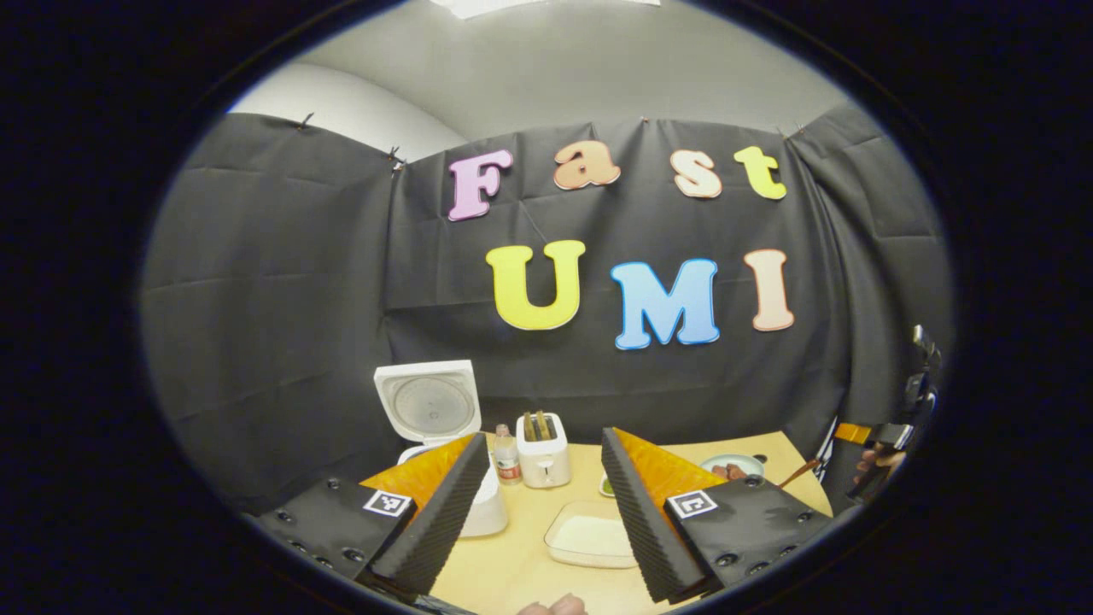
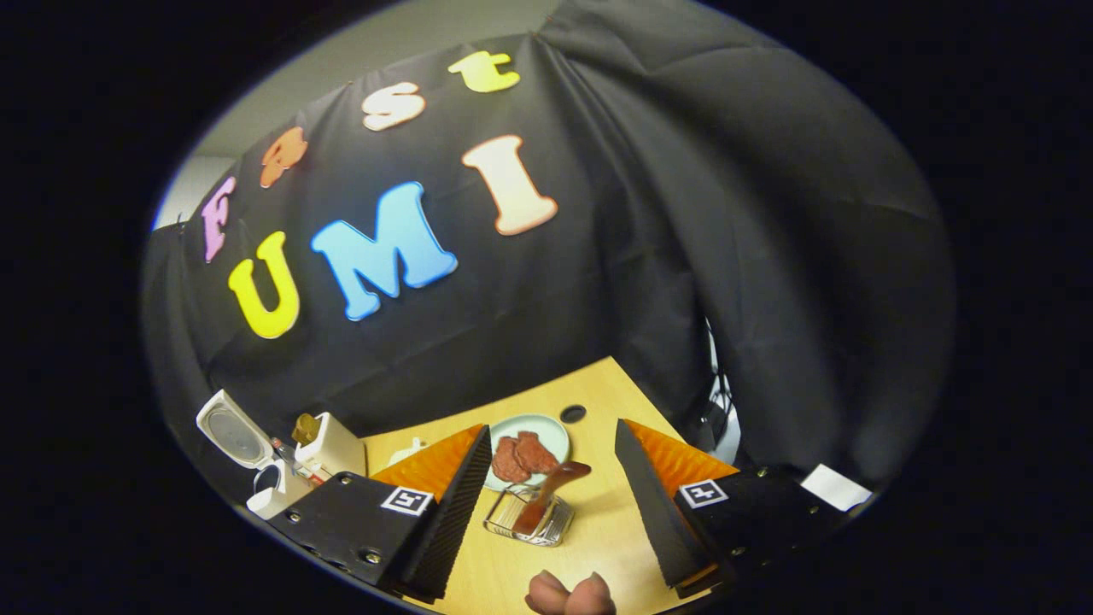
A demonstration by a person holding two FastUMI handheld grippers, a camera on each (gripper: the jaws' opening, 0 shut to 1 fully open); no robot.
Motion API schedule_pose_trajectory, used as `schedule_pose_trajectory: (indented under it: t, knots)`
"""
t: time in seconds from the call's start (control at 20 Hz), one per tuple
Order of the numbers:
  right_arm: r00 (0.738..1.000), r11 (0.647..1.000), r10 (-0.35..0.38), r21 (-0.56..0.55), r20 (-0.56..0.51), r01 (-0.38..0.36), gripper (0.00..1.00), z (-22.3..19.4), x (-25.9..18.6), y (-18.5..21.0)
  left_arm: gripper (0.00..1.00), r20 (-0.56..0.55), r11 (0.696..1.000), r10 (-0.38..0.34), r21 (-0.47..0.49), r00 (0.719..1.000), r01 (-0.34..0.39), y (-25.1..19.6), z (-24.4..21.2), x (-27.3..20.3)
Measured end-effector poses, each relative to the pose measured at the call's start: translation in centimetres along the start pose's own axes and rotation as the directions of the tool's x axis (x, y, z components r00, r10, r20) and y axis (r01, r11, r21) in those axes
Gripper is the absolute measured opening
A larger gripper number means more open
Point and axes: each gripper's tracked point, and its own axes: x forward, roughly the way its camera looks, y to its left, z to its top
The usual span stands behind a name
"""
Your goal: Close the left gripper, press the button to open the rice cooker; take a wooden spoon from the chopstick holder with the right hand, scoop a spoonful of rice and pour it into the rice cooker, then put the wooden spoon back into the chopstick holder.
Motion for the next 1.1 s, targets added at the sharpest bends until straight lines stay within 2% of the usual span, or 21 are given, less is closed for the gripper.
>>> schedule_pose_trajectory:
  t: [0.1, 0.2, 0.35, 0.5, 0.55, 0.6, 0.85, 1.0, 1.05, 1.1]
  knots:
    - [0.993, 0.997, 0.050, -0.060, 0.108, -0.044, 0.89, 2.7, -2.1, 3.3, 0.87, 0.023, 1.000, -0.014, -0.016, 1.000, 0.015, 1.6, 0.6, 1.2]
    - [0.980, 0.988, 0.067, -0.152, 0.187, -0.038, 0.89, 4.4, -4.3, 6.8, 0.87, 0.043, 0.999, -0.022, -0.039, 0.999, 0.024, 4.3, 0.9, 2.9]
    - [0.969, 0.948, 0.092, -0.318, 0.228, -0.015, 0.89, 5.0, -7.5, 13.8, 0.87, 0.061, 0.993, -0.022, -0.111, 0.998, 0.029, 9.9, 2.0, 6.7]
    - [0.951, 0.925, 0.119, -0.381, 0.286, -0.002, 0.89, 5.7, -10.2, 21.2, 0.87, 0.093, 0.989, -0.031, -0.144, 0.995, 0.044, 15.1, 2.8, 10.3]
    - [0.949, 0.923, 0.121, -0.385, 0.291, 0.000, 0.89, 5.4, -10.7, 22.9, 0.87, 0.110, 0.988, -0.035, -0.147, 0.993, 0.051, 16.6, 3.3, 11.4]
    - [0.949, 0.922, 0.126, -0.388, 0.290, -0.004, 0.88, 4.9, -11.4, 24.6, 0.93, 0.124, 0.988, -0.035, -0.147, 0.992, 0.053, 18.0, 3.8, 12.7]
    - [0.951, 0.912, 0.141, -0.411, 0.276, -0.016, 0.88, 3.3, -14.3, 31.0, 0.93, 0.140, 0.983, 0.010, -0.183, 0.990, 0.016, 24.9, 4.2, 20.0]
    - [0.958, 0.890, 0.151, -0.456, 0.244, -0.024, 0.89, 1.4, -15.4, 33.6, 0.87, 0.110, 0.972, 0.056, -0.233, 0.992, -0.029, 28.4, 3.2, 24.5]
    - [0.962, 0.879, 0.150, -0.476, 0.230, -0.024, 0.88, 0.7, -15.4, 34.0, 0.93, 0.112, 0.968, 0.065, -0.248, 0.992, -0.036, 29.4, 3.1, 25.9]
    - [0.966, 0.870, 0.155, -0.492, 0.208, -0.033, 0.88, 0.1, -15.4, 34.7, 0.87, 0.110, 0.965, 0.071, -0.259, 0.991, -0.041, 30.0, 2.8, 27.2]
